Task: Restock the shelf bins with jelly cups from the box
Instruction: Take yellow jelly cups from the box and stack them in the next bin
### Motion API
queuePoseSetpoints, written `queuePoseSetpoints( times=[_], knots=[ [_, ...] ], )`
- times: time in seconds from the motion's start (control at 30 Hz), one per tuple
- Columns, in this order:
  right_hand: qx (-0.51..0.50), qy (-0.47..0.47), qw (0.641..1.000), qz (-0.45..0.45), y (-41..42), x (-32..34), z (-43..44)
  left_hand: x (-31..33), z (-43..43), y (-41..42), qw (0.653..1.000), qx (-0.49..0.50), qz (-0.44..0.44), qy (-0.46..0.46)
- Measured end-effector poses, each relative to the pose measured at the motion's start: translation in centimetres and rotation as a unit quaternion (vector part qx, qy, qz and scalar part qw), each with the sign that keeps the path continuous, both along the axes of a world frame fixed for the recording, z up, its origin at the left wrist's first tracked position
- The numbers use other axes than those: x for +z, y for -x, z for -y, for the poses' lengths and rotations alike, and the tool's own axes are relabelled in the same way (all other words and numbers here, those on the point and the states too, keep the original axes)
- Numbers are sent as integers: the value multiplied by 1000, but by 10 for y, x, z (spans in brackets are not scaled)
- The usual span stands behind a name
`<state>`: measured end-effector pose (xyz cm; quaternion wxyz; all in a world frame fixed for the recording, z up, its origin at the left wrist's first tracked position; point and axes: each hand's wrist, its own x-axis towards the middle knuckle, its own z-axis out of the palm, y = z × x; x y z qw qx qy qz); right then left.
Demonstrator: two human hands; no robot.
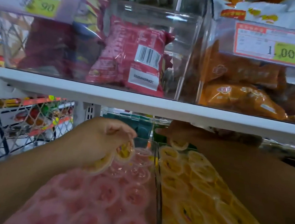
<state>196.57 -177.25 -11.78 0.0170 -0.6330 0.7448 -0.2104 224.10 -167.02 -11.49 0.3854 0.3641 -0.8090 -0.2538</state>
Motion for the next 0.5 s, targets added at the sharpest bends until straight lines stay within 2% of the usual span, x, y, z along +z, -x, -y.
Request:
queuePoseSetpoints(
  times=[0.03, 0.1, 0.23, 0.3, 0.4, 0.5],
  knots=[
    [-15, -38, 998, -37, -3, 1, -1, 0, 2, 0, 1000, 2, 3, 1],
    [-30, -70, 996, -43, -9, 5, -4, -2, 4, 0, 1000, 5, 0, -2],
    [21, -113, 989, 91, -9, 17, -18, -9, 7, -2, 1000, -1, 2, -13],
    [66, -140, 971, 180, -3, 19, -28, -12, 8, -3, 1000, -1, 5, -15],
    [105, -124, 943, 290, 11, 17, -33, -15, 7, -4, 1000, 6, 0, -16],
    [140, -143, 931, 306, 18, 16, -36, -16, 6, -5, 1000, 9, 0, -16]
  ],
)
